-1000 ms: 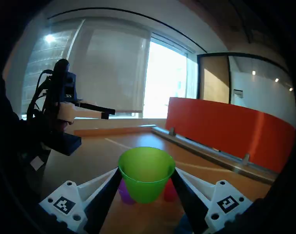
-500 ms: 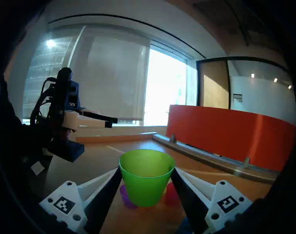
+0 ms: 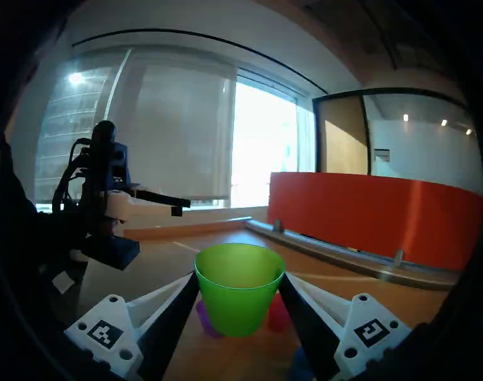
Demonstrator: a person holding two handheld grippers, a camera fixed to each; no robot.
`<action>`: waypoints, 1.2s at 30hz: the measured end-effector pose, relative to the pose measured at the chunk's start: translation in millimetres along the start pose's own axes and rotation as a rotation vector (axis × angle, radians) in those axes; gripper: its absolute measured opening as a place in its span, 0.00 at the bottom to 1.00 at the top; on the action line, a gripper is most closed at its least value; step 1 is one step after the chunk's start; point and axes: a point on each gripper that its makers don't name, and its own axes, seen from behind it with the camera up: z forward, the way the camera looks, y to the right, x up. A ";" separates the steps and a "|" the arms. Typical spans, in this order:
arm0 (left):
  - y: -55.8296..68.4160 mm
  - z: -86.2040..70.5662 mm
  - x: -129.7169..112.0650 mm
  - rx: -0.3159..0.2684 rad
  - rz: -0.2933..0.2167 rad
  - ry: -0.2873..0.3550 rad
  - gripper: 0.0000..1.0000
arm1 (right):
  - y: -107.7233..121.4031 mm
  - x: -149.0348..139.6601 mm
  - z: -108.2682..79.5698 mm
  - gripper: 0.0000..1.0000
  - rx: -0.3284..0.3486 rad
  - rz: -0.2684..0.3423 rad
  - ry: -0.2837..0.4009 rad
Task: Pour water
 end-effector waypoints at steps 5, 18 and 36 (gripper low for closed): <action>3.5 3.1 -1.1 -0.007 0.009 -0.005 0.88 | 1.2 -0.5 -9.6 0.90 -0.005 0.003 -0.005; 8.4 12.9 -5.4 -0.021 0.011 -0.015 0.88 | 8.2 -4.8 -38.7 0.90 -0.032 -0.001 -0.031; 25.2 35.8 -10.3 -0.073 0.026 -0.045 0.88 | 27.0 -9.1 -76.1 0.90 -0.097 0.016 -0.055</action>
